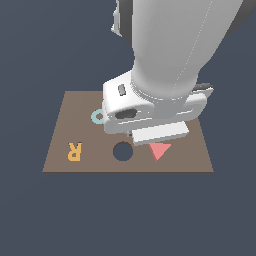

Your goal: Insert a designated object into the corresponding slot on a board.

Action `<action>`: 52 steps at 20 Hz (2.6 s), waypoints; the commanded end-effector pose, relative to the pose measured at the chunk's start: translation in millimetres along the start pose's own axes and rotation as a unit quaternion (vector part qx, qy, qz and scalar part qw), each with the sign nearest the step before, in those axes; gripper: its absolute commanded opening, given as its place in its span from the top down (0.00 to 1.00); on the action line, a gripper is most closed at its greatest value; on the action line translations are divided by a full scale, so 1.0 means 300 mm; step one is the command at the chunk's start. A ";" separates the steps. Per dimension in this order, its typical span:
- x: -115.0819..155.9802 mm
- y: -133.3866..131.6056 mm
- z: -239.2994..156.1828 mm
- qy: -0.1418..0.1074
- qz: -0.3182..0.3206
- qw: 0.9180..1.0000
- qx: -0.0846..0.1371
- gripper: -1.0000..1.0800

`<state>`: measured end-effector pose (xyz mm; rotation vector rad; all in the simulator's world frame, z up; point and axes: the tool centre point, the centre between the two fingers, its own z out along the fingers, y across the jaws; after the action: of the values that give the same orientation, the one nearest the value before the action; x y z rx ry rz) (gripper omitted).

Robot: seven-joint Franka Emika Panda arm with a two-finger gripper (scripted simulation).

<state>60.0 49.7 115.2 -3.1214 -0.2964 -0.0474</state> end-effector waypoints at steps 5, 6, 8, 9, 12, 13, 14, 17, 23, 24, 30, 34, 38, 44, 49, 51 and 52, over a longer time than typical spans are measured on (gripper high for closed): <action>0.064 -0.087 0.134 -0.009 -0.043 0.999 0.000 0.04; 0.071 -0.097 0.149 -0.010 -0.048 0.999 0.000 0.04; 0.082 -0.115 0.175 -0.012 -0.056 0.998 0.000 0.04; 0.087 -0.122 0.186 -0.013 -0.060 0.998 0.000 0.04; 0.097 -0.139 0.209 -0.014 -0.067 0.998 0.000 0.04; 0.100 -0.143 0.215 -0.015 -0.069 0.997 0.000 0.04; 0.102 -0.145 0.218 -0.015 -0.070 0.997 0.000 0.04; 0.104 -0.147 0.221 -0.015 -0.072 0.997 0.000 0.04; 0.101 -0.147 0.254 -0.016 -0.071 0.997 0.000 0.04; 0.101 -0.148 0.266 -0.016 -0.071 0.997 0.000 0.04; 0.101 -0.147 0.288 -0.015 -0.072 0.997 0.000 1.00; 0.101 -0.147 0.288 -0.015 -0.072 0.997 0.000 1.00; 0.101 -0.147 0.288 -0.015 -0.072 0.997 0.000 1.00; 0.101 -0.147 0.277 -0.016 -0.072 0.997 0.000 1.00; 0.092 -0.152 0.276 -0.016 -0.068 0.998 0.000 1.00; 0.082 -0.156 0.275 -0.016 -0.064 0.998 -0.001 1.00; 0.076 -0.159 0.275 -0.016 -0.062 0.998 -0.001 1.00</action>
<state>78.1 100.6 33.2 -3.1021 -0.4985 0.0018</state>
